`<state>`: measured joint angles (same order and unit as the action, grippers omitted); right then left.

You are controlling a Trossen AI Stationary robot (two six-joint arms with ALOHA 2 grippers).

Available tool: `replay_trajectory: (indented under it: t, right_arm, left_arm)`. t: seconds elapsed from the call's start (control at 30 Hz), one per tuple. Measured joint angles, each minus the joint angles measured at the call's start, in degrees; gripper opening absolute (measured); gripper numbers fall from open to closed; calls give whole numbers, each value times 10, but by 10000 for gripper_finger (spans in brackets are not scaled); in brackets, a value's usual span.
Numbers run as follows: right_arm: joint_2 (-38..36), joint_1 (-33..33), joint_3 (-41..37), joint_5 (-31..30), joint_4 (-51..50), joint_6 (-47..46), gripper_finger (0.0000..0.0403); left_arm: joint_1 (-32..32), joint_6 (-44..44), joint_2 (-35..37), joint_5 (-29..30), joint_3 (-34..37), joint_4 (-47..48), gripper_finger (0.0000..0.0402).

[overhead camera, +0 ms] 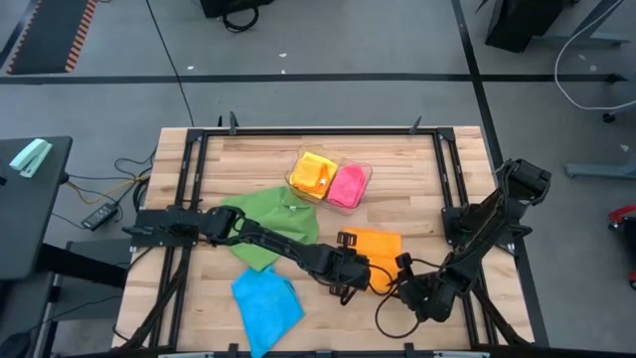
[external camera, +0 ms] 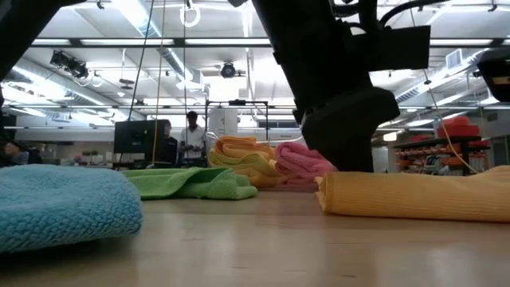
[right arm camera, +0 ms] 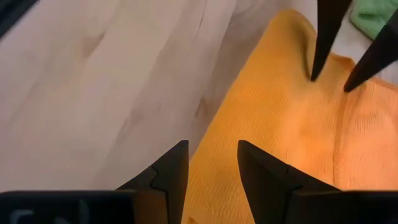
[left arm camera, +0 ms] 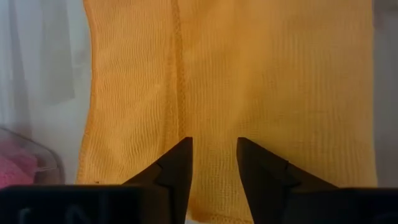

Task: Fold microfiber towels
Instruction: Fold the orange microfiber cloth

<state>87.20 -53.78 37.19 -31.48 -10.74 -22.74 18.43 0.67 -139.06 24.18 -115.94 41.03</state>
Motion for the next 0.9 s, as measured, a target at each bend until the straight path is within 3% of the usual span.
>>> replay_trajectory:
  t: [0.43, 0.63, 0.9]
  right_arm:
    - [0, 0, 2, 1, -21, -10, 192]
    - [0, 0, 15, -72, -31, 0, 200]
    - [0, 0, 15, -75, -34, 2, 200]
  left_arm:
    - [42, 50, 23, 39, -1, 21, 141]
    - [41, 27, 23, 59, 2, 79, 128]
    - [27, 29, -12, 39, 2, 71, 112]
